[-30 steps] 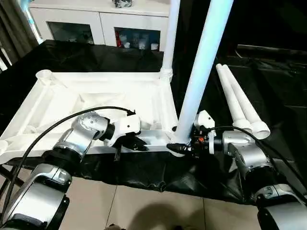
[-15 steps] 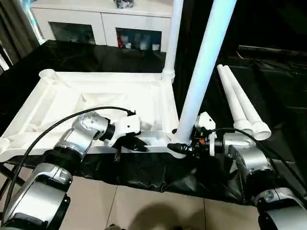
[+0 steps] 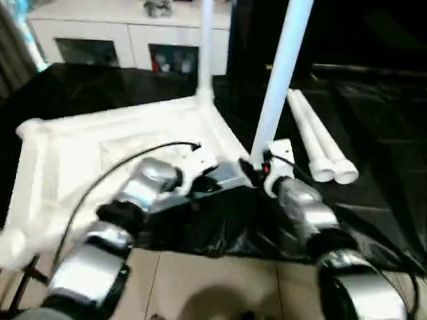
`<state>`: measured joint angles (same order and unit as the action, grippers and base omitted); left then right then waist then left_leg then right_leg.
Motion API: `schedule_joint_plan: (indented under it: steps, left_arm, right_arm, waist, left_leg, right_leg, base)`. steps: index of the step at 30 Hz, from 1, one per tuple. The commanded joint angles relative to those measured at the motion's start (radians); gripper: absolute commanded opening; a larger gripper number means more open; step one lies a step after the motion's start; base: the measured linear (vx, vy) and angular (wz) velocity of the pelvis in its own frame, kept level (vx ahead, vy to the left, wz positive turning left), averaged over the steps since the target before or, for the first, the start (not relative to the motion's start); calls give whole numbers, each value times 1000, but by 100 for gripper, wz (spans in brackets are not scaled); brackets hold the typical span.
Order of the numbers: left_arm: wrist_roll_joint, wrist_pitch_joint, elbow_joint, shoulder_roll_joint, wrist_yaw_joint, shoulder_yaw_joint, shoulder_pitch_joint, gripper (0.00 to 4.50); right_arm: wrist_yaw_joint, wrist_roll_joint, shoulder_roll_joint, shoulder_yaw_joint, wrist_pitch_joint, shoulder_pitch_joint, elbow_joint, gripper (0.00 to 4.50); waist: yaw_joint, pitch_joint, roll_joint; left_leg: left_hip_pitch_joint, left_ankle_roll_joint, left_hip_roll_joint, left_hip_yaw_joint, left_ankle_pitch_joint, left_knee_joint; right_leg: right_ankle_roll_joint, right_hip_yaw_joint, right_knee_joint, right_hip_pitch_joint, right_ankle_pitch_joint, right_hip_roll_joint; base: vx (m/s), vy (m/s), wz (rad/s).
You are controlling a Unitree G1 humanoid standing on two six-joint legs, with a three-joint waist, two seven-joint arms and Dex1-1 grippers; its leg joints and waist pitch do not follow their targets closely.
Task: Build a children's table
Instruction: Rotate leg to tighten
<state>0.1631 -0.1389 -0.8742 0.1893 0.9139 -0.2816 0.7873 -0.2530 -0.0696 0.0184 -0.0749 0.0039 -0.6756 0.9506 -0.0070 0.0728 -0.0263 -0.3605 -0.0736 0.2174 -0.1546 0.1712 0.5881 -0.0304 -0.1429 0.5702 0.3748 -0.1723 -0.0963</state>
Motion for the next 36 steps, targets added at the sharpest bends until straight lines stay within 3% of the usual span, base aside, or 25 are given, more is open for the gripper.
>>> schedule_joint_plan:
  steps: [1, 2, 3, 4, 5, 6, 7, 8, 10, 11, 13, 15, 18, 20, 22, 23, 24, 25, 28, 29, 34, 36]
  left_arm:
    - [-7, 25, 13, -83, -36, -23, 37, 0]
    - [0, 35, 7, -79, -38, -26, 38, 0]
    - [5, 42, 7, -74, -38, -29, 37, 0]
    - [11, 55, 7, -66, -38, -31, 35, 0]
    - [14, 66, 8, -57, -30, -33, 32, 0]
    - [12, 78, 12, -46, -18, -33, 27, 0]
    - [9, 96, 19, -34, -1, -33, 20, 0]
    - [3, 113, 29, -19, 21, -32, 11, 0]
    - [-4, 143, 38, -1, 51, -31, 0, 0]
    - [-12, 151, 49, 17, 83, -29, -11, 0]
    - [-17, 176, 57, 37, 118, -30, -21, 0]
    - [-25, 191, 68, 69, 179, -32, -35, 0]
    - [-36, 215, 77, 110, 255, -36, -49, 0]
    - [-48, 220, 82, 129, 299, -36, -53, 0]
    - [-55, 235, 84, 146, 337, -37, -57, 0]
    - [-61, 243, 87, 160, 369, -39, -60, 0]
    - [-63, 244, 89, 170, 387, -40, -62, 0]
    - [-65, 246, 90, 179, 401, -42, -63, 0]
    - [-70, 250, 95, 203, 448, -47, -66, 0]
    - [-80, 248, 92, 210, 474, -42, -66, 0]
    - [-98, 239, 106, 224, 528, -39, -69, 0]
    - [-103, 235, 115, 231, 554, -42, -72, 0]
  right_arm:
    - [-36, 12, -106, 69, -8, -20, 28, 277]
    - [-52, 16, -112, 74, -20, -22, 30, 277]
    - [-70, 12, -115, 73, -24, -22, 29, 333]
    - [-83, 9, -118, 67, -28, -24, 30, 347]
    - [-107, 0, -118, 60, -31, -23, 25, 347]
    - [-124, -9, -116, 52, -35, -25, 24, 347]
    - [-139, -9, -109, 53, -39, -24, 22, 354]
    - [-162, -4, -94, 62, -45, -21, 22, 384]
    - [-190, 3, -74, 72, -55, -17, 23, 394]
    - [-225, 7, -49, 82, -57, -11, 18, 398]
    - [-280, 1, -23, 88, -59, -2, 2, 398]
    - [-380, -13, 16, 97, -53, 11, -28, 398]
    - [-554, -37, 72, 128, -41, 37, -90, 398]
    - [-661, -54, 104, 151, -16, 56, -133, 398]
    - [-741, -53, 131, 173, -6, 69, -162, 398]
    - [-805, -53, 153, 191, 2, 78, -184, 398]
    - [-848, -55, 169, 203, 11, 83, -197, 398]
    - [-886, -56, 183, 212, 19, 86, -205, 398]
    - [-977, -52, 223, 240, 28, 93, -224, 382]
    - [-999, -46, 234, 249, 20, 92, -224, 373]
    - [-1042, -42, 255, 267, 36, 96, -241, 340]
    - [-1060, -38, 261, 275, 42, 100, -253, 322]
  waist:
    - [17, -43, 9]
    - [19, -40, 75]
    - [10, -49, 75]
    - [19, -45, 61]
    - [31, -66, 37]
    - [39, -79, 28]
    - [33, -85, 18]
    - [26, -79, 25]
    - [20, -71, 29]
    - [13, -71, 31]
    - [8, -72, 28]
    - [8, -73, 29]
    - [16, -78, 30]
    - [24, -82, 26]
    - [24, -86, 25]
    - [31, -92, 25]
    - [30, -91, 26]
    - [35, -92, 25]
    - [42, -92, 27]
    - [45, -88, 33]
    - [49, -82, 32]
    - [49, -83, 32]
  left_leg:
    - [12, -20, 64, -20, 844, -197]
    - [161, -30, -57, -56, 591, 45]
    - [155, 1, -75, -44, 439, 109]
    - [86, 30, -61, -27, 325, 84]
    - [-8, 46, -25, 14, 244, -5]
    - [24, 36, -5, 16, 248, -52]
    - [40, 38, 5, 11, 217, -62]
    - [27, 52, 1, 1, 221, -69]
    - [28, 62, -4, -4, 290, -67]
    - [36, 62, -12, -5, 339, -58]
    - [26, 67, -9, -3, 314, -60]
    - [22, 73, -3, -3, 290, -62]
    - [25, 86, 0, -8, 261, -60]
    - [27, 106, 12, -13, 214, -60]
    - [22, 106, 15, -19, 187, -58]
    - [15, 118, 16, -22, 133, -53]
    - [9, 123, 16, -23, 120, -52]
    - [10, 129, 17, -22, 113, -50]
    - [11, 130, 14, -24, 109, -48]
    - [12, 118, 15, -26, 129, -50]
    - [13, 72, 13, -24, 168, -54]
    - [13, 71, 15, -22, 162, -55]
  right_leg:
    - [-79, 65, 69, -46, -303, -4]
    - [43, 31, -194, 133, -901, -6]
    - [62, 49, -186, 135, -1068, -72]
    - [59, 88, -183, 56, -1107, -121]
    - [53, 109, -111, -60, -932, -139]
    - [15, 84, -90, -23, -687, -78]
    - [-93, 81, -71, -17, -409, -61]
    - [-161, 79, -62, -26, -281, -49]
    - [-167, 74, -73, -22, -367, -50]
    - [-137, 71, -90, -16, -512, -55]
    - [-122, 69, -94, -21, -525, -57]
    - [-130, 72, -89, -22, -485, -57]
    - [-172, 79, -77, -22, -400, -55]
    - [-217, 80, -60, -20, -295, -49]
    - [-239, 81, -50, -21, -244, -49]
    - [-261, 81, -34, -28, -158, -47]
    - [-265, 82, -29, -29, -132, -47]
    - [-274, 82, -25, -29, -105, -49]
    - [-280, 84, -23, -30, -92, -50]
    - [-269, 84, -29, -28, -140, -52]
    - [-216, 84, -42, -29, -276, -52]
    - [-205, 84, -42, -29, -285, -52]
  base:
    - [28, -84, 24]
    - [28, -84, 24]
    - [80, -67, -2]
    - [0, 0, 0]
    - [99, 13, -32]
    - [75, -12, -8]
    - [67, -20, -6]
    - [0, 0, 0]
    - [0, 0, 0]
    - [0, 0, 0]
    - [0, 0, 0]
    - [0, 0, 0]
    - [0, 0, 0]
    - [0, 0, 0]
    - [58, -25, 10]
    - [60, -21, 8]
    - [54, -9, 3]
    - [0, 0, 0]
    - [0, 0, 0]
    - [0, 0, 0]
    - [0, 0, 0]
    - [0, 0, 0]
